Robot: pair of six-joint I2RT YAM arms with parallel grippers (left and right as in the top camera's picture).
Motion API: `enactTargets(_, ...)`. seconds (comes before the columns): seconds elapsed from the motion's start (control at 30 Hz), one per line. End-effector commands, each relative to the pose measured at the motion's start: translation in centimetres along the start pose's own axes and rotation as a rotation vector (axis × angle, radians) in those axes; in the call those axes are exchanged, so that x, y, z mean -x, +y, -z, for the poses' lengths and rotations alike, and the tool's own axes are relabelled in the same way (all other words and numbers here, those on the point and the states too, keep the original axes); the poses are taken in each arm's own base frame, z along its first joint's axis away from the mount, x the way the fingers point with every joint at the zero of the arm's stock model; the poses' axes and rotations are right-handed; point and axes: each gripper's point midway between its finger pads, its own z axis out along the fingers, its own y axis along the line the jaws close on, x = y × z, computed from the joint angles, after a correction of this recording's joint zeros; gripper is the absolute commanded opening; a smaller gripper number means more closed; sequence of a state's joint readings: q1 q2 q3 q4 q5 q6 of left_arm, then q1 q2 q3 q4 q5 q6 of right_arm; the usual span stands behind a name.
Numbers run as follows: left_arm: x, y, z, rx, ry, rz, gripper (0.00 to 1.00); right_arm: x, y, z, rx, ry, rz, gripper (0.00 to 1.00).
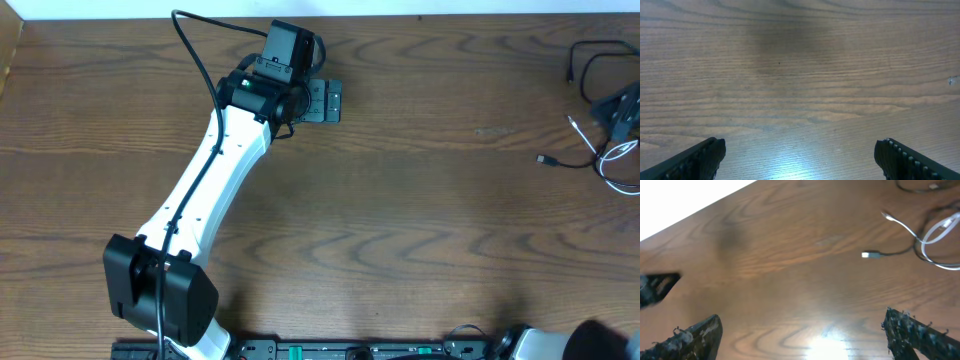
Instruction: Untangle cables
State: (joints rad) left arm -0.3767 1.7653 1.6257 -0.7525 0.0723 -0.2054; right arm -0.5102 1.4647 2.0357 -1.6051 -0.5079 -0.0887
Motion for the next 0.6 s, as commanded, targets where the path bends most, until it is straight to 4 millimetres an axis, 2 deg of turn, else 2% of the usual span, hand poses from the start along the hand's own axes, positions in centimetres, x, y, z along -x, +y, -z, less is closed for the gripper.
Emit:
enactTargets(0.0, 0.5, 0.0, 0.2, 0.003, -0.011, -0.005, 1.00, -1.5, 3.1, 2.9, 0.044, -0.057, 0.057, 0.99)
enactTargets(0.17, 0.5, 0.0, 0.2, 0.003, -0.011, -0.005, 1.00, -4.6, 4.9, 6.7, 0.027, -0.120, -0.160, 0.99)
enactTargets(0.27, 0.5, 0.0, 0.2, 0.003, -0.011, -0.005, 1.00, -5.9, 4.5, 9.0, -0.067, -0.204, -0.127, 0.99)
enactTargets(0.4, 0.5, 0.0, 0.2, 0.003, -0.011, -0.006, 1.00, -7.5, 5.2, 11.3, -0.098, -0.285, -0.081, 0.99)
enactTargets(0.5, 0.5, 0.0, 0.2, 0.003, -0.011, -0.005, 0.99, -8.9, 7.4, 12.0, -0.039, -0.284, 0.132, 0.99)
enactTargets(0.57, 0.5, 0.0, 0.2, 0.003, -0.011, -0.006, 1.00, -9.3, 7.6, 12.3, -0.040, -0.291, 0.186, 0.99)
